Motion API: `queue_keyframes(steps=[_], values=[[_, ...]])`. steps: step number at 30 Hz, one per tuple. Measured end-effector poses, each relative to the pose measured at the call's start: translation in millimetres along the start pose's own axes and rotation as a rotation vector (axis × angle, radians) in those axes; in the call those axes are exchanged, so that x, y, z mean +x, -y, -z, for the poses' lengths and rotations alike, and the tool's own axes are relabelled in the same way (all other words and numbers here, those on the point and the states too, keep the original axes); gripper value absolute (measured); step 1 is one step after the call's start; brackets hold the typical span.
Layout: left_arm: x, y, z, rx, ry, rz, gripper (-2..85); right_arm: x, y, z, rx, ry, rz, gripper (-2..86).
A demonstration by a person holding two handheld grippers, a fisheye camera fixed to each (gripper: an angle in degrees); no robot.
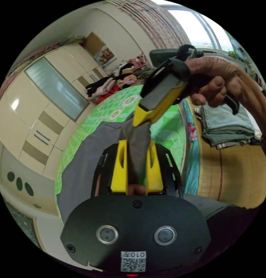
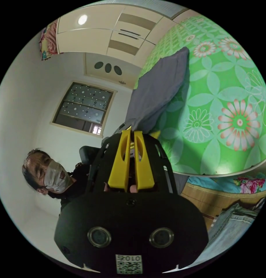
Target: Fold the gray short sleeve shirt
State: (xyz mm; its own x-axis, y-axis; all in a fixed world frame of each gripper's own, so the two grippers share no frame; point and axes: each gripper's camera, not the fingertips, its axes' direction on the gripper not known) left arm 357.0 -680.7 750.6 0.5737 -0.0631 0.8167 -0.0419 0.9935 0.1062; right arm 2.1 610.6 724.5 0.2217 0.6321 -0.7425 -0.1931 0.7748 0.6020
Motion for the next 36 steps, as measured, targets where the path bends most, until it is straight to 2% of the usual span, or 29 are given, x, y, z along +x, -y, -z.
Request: queue_keyframes(steps=[1, 3, 5, 8, 10, 14, 18, 21, 31, 36], values=[[-4.9, 0.1, -0.5, 0.007, 0.052, 0.043, 2.8, 2.2, 0.9, 1.7, -0.002, 0.003, 0.004, 4.5], [-15.9, -3.0, 2.3, 0.034, 0.04, 0.096, 1.2, 4.5, 3.2, 7.1, -0.016, 0.013, 0.033, 4.7], [-40.7, -12.9, 6.4, 0.077, -0.033, 0.206, 0.2, 11.0, 5.9, 25.4, 0.054, 0.017, 0.055, 5.0], [-72.4, -25.2, 0.9, 0.094, -0.17, 0.313, -0.1, 46.6, 18.2, 58.9, 0.212, 0.053, -0.046, 7.5], [-86.3, -34.6, -0.7, 0.106, -0.248, 0.357, -0.2, 75.9, 43.2, 57.8, 0.15, 0.104, -0.124, 14.0], [-104.0, -63.1, 7.6, 0.155, -0.394, 0.416, -0.3, 101.6, 77.0, 43.9, 0.081, 0.116, -0.162, 15.6], [-112.2, -82.3, 18.2, 0.186, -0.462, 0.41, -0.4, 120.1, 104.1, 19.1, -0.001, 0.192, -0.115, 13.2], [-115.1, -95.8, 24.7, 0.2, -0.496, 0.411, -0.4, 131.9, 116.0, 13.7, 0.008, 0.234, -0.109, 12.4], [-103.0, -119.7, 23.4, 0.22, -0.529, 0.413, -0.4, 154.8, 150.6, -16.9, 0.006, 0.218, -0.117, 6.1], [-110.7, -144.2, 36.1, 0.278, -0.539, 0.438, -0.4, 141.2, 139.7, -9.8, 0.087, 0.144, -0.125, 4.2]])
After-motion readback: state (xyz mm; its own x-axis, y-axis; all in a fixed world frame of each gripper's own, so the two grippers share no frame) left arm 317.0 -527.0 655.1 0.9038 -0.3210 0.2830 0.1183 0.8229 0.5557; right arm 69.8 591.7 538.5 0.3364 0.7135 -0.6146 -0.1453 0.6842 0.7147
